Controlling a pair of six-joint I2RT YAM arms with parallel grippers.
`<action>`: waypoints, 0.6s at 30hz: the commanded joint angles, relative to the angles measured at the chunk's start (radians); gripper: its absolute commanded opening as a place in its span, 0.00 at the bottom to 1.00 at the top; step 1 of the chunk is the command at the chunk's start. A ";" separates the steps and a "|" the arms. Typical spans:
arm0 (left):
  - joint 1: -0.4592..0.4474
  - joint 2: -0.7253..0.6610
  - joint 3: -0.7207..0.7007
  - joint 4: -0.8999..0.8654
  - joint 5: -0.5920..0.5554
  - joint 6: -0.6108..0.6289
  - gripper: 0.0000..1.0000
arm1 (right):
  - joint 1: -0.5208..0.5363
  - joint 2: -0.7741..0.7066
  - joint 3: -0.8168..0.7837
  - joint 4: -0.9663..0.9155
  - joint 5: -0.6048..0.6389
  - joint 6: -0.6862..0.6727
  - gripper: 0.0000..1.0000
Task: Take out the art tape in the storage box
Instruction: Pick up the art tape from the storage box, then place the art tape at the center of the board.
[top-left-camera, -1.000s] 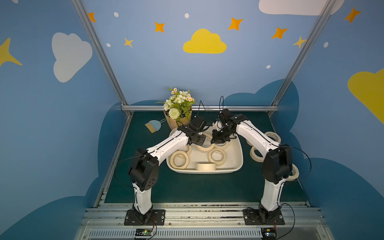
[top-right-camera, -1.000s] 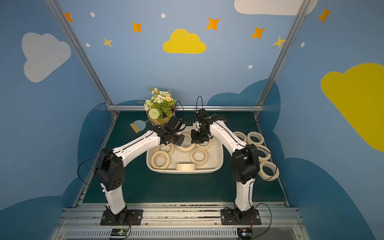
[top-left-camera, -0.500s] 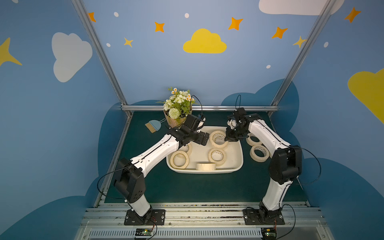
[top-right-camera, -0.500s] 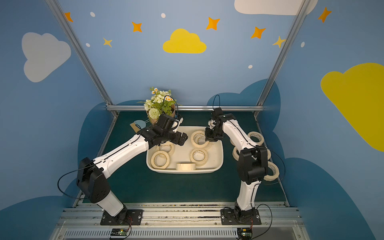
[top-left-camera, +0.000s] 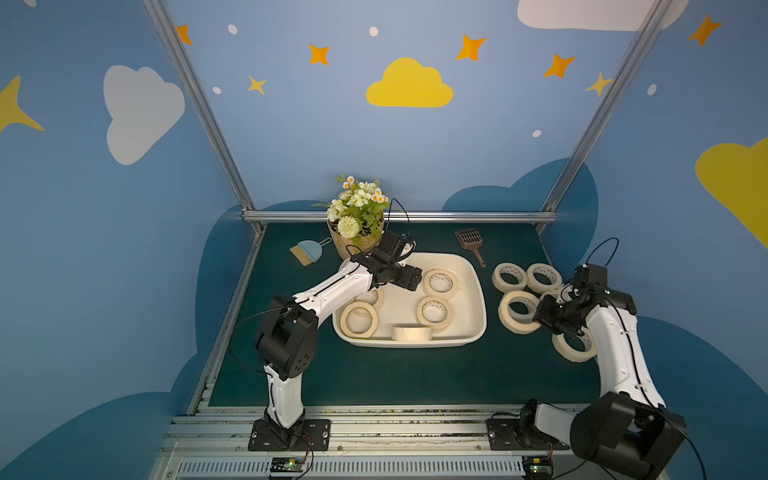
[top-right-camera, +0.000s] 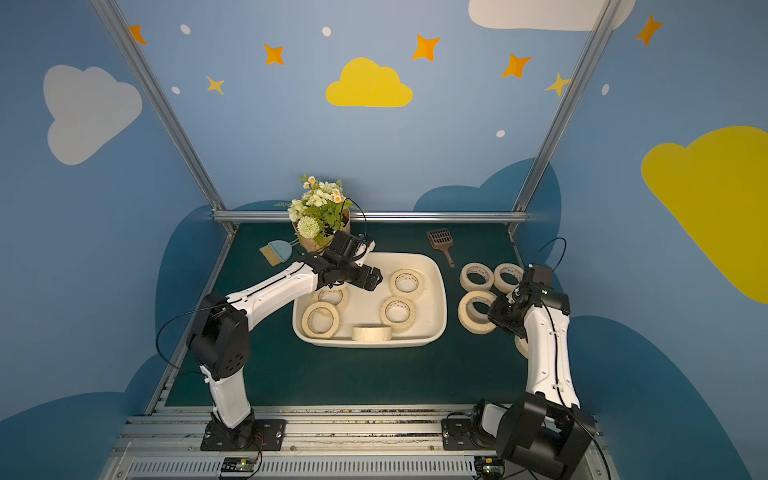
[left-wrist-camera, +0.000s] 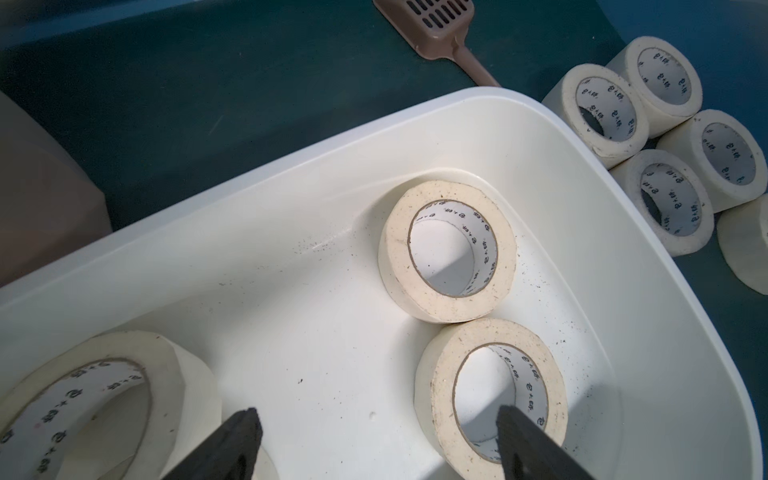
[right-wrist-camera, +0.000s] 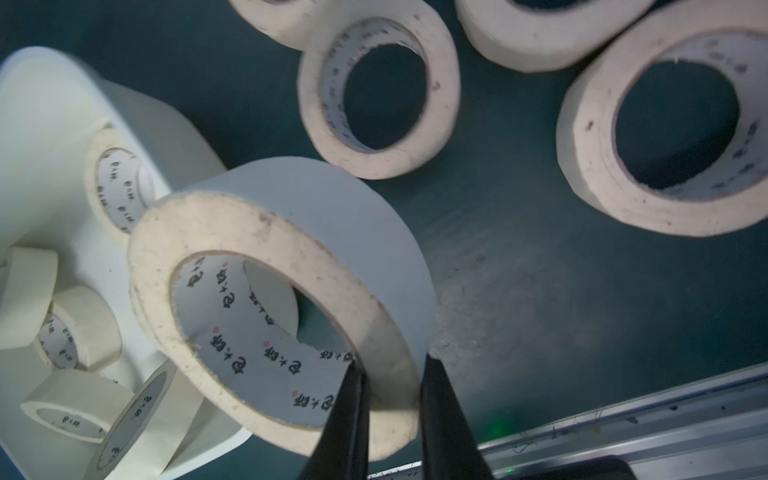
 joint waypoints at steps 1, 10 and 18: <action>0.001 0.026 0.036 0.047 0.028 -0.017 0.91 | -0.081 0.015 -0.057 0.074 -0.046 0.078 0.00; 0.000 0.109 0.081 0.053 0.015 -0.015 0.90 | -0.175 0.105 -0.154 0.152 0.091 0.066 0.00; 0.002 0.133 0.098 0.042 0.005 -0.013 0.90 | -0.195 0.230 -0.134 0.217 0.119 0.048 0.00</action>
